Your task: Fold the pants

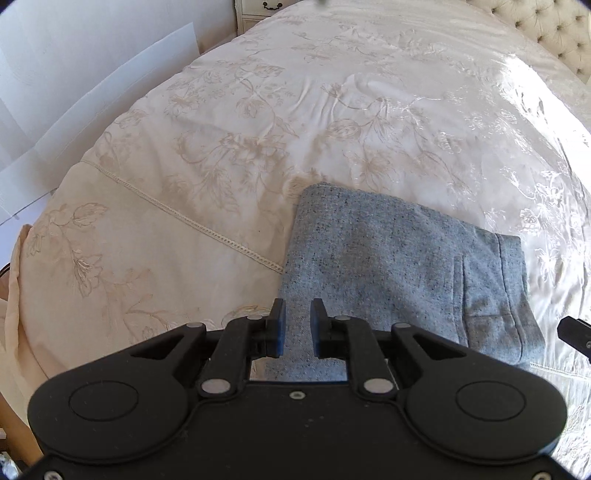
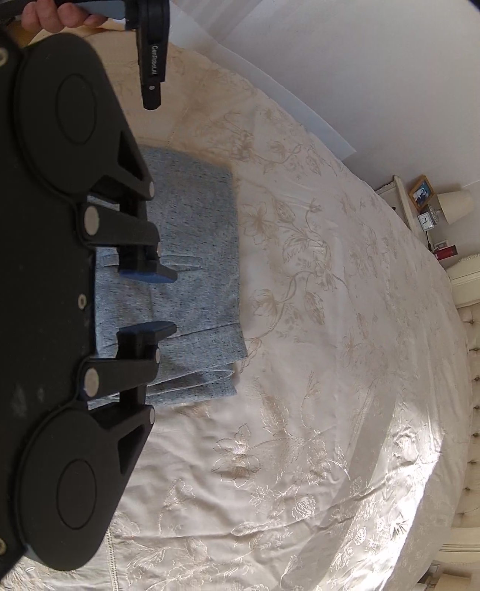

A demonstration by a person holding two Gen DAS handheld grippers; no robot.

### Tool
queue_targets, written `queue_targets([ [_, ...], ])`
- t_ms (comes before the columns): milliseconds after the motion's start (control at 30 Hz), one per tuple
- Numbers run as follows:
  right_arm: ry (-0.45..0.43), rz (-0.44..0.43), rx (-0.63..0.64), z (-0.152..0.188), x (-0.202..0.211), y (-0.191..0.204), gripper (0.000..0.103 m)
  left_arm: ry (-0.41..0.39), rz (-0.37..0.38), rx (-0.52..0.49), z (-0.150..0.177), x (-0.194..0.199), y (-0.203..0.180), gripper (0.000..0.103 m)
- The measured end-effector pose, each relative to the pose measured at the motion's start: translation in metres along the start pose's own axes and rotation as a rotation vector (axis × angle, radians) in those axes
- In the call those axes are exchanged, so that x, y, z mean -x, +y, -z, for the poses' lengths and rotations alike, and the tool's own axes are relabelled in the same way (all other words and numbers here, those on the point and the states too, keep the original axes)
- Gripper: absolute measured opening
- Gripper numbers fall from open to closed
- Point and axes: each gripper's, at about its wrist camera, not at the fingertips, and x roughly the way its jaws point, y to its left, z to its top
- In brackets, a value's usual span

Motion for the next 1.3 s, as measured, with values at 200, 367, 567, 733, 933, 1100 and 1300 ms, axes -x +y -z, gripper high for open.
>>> queue_targets([
  [200,-0.024,0.017,0.066,0.018,0.031,0.015,0.026,-0.01,0.033,0.005,0.018,0.022,-0.016,0.023],
  [367,-0.047,0.001,0.12,0.025,0.051,0.024,0.027,-0.042,0.001,-0.008,0.035,0.04,-0.029,0.023],
  [567,-0.056,-0.012,0.128,0.027,0.067,0.02,0.028,-0.04,-0.002,0.02,0.052,0.057,-0.035,0.023],
  [733,-0.052,-0.016,0.119,0.033,0.075,0.013,0.029,-0.042,-0.012,0.016,0.065,0.069,-0.043,0.023],
  [933,-0.055,-0.024,0.114,0.042,0.085,0.007,0.029,-0.054,-0.024,0.007,0.075,0.078,-0.053,0.023],
  [1100,-0.065,-0.027,0.122,0.047,0.091,0.006,0.03,-0.06,-0.025,-0.004,0.08,0.082,-0.061,0.023],
  [1300,-0.079,-0.029,0.124,0.05,0.096,0.003,0.03,-0.067,-0.025,-0.017,0.084,0.085,-0.068,0.023],
])
